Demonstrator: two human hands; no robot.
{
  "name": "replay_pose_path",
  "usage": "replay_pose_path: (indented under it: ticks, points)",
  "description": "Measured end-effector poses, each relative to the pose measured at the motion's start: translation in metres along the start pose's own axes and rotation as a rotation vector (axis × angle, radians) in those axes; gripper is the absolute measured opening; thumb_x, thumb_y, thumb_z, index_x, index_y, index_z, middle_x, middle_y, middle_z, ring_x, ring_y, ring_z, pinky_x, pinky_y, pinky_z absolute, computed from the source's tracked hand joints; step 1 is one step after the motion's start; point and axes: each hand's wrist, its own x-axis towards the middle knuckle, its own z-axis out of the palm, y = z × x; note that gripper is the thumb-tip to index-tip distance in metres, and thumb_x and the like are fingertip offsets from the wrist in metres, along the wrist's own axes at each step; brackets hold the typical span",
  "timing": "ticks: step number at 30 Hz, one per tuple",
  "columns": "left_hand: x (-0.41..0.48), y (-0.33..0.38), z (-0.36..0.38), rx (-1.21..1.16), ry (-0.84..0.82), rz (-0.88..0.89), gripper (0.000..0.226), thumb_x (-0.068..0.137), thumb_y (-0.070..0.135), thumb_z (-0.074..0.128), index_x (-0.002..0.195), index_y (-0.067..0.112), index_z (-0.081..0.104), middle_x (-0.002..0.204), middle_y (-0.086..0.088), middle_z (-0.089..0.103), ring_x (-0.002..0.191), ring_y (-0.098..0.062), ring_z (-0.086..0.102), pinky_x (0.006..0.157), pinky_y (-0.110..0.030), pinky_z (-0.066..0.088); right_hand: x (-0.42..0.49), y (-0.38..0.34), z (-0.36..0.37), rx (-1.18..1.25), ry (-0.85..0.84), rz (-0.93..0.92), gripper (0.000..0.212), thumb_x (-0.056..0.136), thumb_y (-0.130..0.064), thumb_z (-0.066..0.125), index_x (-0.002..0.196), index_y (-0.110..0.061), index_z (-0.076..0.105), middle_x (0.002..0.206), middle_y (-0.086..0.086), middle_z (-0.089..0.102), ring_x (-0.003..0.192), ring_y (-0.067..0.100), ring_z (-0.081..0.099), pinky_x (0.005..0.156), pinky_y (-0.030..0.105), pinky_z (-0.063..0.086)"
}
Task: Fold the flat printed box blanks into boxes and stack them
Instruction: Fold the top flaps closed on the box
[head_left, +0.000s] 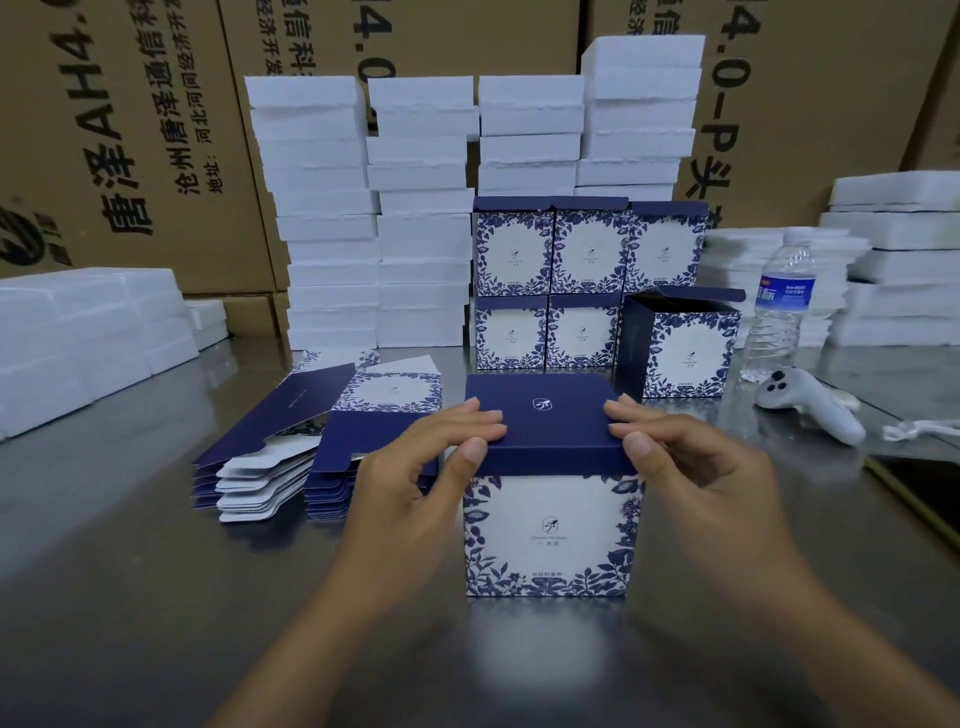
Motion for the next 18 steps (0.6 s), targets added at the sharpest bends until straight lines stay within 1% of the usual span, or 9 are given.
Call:
replay_pose_path:
  ticks: [3,6,8,10,12,13,15,17,18]
  points:
    - [0.002,0.0,0.0,-0.04,-0.01,-0.025,0.018,0.084,0.024,0.054,0.092,0.028,0.069,0.106,0.022,0.069,0.114,0.005,0.056,0.093,-0.008,0.039,0.002,0.0,-0.002,0.012,-0.014,0.008,0.019,0.077,-0.05,0.07,0.081,-0.031,0.072,0.105,-0.011,0.072,0.106,0.007,0.064,0.086,0.011,0.045]
    - [0.001,0.001,0.001,-0.044,0.009,-0.026,0.017,0.083,0.025,0.055,0.091,0.029,0.069,0.107,0.022,0.068,0.114,0.005,0.057,0.093,-0.009,0.039,0.001,-0.005,-0.002,-0.068,-0.025,-0.007,0.01,0.078,-0.04,0.067,0.08,-0.031,0.071,0.102,-0.014,0.071,0.106,0.005,0.063,0.088,0.011,0.044]
    - [-0.001,0.001,0.003,-0.024,0.034,-0.017,0.016,0.084,0.026,0.056,0.092,0.031,0.069,0.107,0.023,0.068,0.114,0.004,0.057,0.093,-0.009,0.039,0.0,-0.012,0.002,-0.269,0.012,-0.099,0.005,0.081,-0.031,0.065,0.078,-0.029,0.068,0.099,-0.015,0.07,0.104,0.003,0.062,0.088,0.013,0.043]
    - [-0.005,-0.001,0.007,0.053,0.073,0.016,0.013,0.088,0.025,0.062,0.094,0.035,0.069,0.111,0.019,0.068,0.114,0.005,0.055,0.091,-0.006,0.039,-0.003,-0.02,0.006,-0.564,0.061,-0.312,0.007,0.085,-0.028,0.061,0.085,-0.023,0.066,0.099,-0.014,0.066,0.1,0.006,0.059,0.089,0.022,0.043]
    - [-0.008,-0.003,0.011,0.16,0.126,0.08,0.022,0.083,0.022,0.066,0.097,0.04,0.066,0.116,0.015,0.058,0.112,0.005,0.051,0.088,-0.004,0.037,-0.008,-0.024,0.013,-0.821,0.032,-0.494,0.024,0.087,-0.033,0.055,0.103,-0.016,0.061,0.1,-0.003,0.065,0.1,0.015,0.054,0.091,0.033,0.042]
    - [-0.009,-0.005,0.014,0.207,0.15,0.112,0.027,0.08,0.022,0.067,0.098,0.042,0.064,0.113,0.012,0.053,0.109,0.004,0.049,0.088,-0.004,0.036,-0.012,-0.025,0.018,-0.92,0.001,-0.522,0.034,0.086,-0.037,0.054,0.114,-0.017,0.055,0.104,0.002,0.064,0.104,0.019,0.053,0.093,0.039,0.042]
    - [-0.009,-0.009,0.018,0.248,0.171,0.147,0.031,0.079,0.025,0.069,0.103,0.043,0.06,0.107,0.013,0.051,0.105,0.002,0.05,0.088,-0.008,0.038,-0.02,-0.022,0.03,-1.079,-0.044,-0.465,0.053,0.081,-0.05,0.051,0.128,-0.025,0.043,0.116,0.007,0.059,0.115,0.022,0.047,0.097,0.052,0.039]
    - [-0.011,-0.014,0.022,0.157,0.126,0.076,0.032,0.082,0.033,0.066,0.11,0.046,0.055,0.11,0.018,0.056,0.107,0.001,0.054,0.088,-0.012,0.043,-0.023,-0.015,0.038,-1.171,-0.051,-0.364,0.067,0.074,-0.059,0.053,0.131,-0.027,0.038,0.126,0.009,0.052,0.125,0.024,0.038,0.1,0.058,0.035]
    - [-0.012,-0.016,0.024,0.085,0.091,0.016,0.032,0.083,0.037,0.062,0.112,0.046,0.053,0.112,0.021,0.058,0.11,0.0,0.056,0.089,-0.013,0.045,-0.021,-0.011,0.039,-1.185,-0.051,-0.315,0.071,0.071,-0.06,0.057,0.131,-0.026,0.039,0.129,0.011,0.05,0.128,0.026,0.034,0.1,0.061,0.035]
